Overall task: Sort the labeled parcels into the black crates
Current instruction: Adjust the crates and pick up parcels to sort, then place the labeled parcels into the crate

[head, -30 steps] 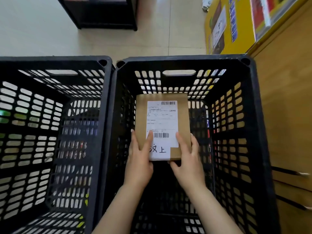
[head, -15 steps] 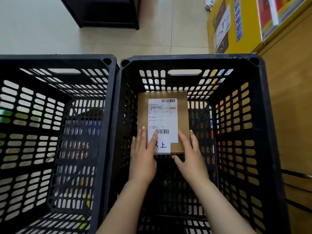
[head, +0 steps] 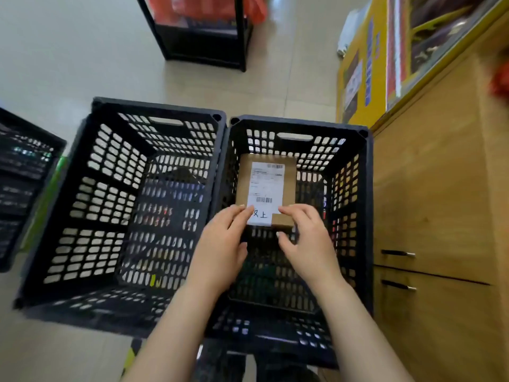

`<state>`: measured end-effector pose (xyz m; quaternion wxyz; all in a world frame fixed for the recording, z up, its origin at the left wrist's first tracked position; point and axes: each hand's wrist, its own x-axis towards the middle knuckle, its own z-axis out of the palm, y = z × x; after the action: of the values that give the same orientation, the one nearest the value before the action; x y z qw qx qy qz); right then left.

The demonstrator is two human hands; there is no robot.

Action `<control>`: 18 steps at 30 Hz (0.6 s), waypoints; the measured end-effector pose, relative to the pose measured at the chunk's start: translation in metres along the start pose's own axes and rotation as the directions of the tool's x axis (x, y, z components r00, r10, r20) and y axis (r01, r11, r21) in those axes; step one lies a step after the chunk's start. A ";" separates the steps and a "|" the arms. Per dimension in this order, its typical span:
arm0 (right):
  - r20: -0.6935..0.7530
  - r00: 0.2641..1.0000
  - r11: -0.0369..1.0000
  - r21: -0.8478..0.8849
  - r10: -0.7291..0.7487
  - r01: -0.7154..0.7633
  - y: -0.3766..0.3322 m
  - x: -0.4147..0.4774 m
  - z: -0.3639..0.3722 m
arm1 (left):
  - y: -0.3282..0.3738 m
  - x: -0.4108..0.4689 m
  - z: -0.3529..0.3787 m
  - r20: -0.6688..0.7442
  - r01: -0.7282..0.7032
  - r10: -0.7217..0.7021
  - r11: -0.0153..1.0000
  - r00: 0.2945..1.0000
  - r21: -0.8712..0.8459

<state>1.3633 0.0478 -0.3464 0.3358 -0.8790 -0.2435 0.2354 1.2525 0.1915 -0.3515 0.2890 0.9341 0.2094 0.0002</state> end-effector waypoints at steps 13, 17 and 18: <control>0.222 0.759 0.788 0.080 -0.612 0.611 -0.265 -0.167 -0.017 | 0.046 -0.258 -0.223 -0.505 0.279 -0.293 0.955 0.812 -0.105; 0.334 0.564 0.635 0.161 -0.755 0.756 -0.341 -0.245 0.038 | 0.018 -0.375 -0.269 -0.630 0.426 -0.408 0.895 0.661 -0.133; 0.347 0.522 0.604 0.190 -0.779 0.774 -0.359 -0.269 0.054 | 0.012 -0.407 -0.279 -0.656 0.468 -0.444 0.870 0.610 -0.153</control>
<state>1.0279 0.1514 -0.0621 0.3535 -0.6090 -0.6701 0.2348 0.8515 0.1740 -0.0638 0.1679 0.7895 0.5297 0.2605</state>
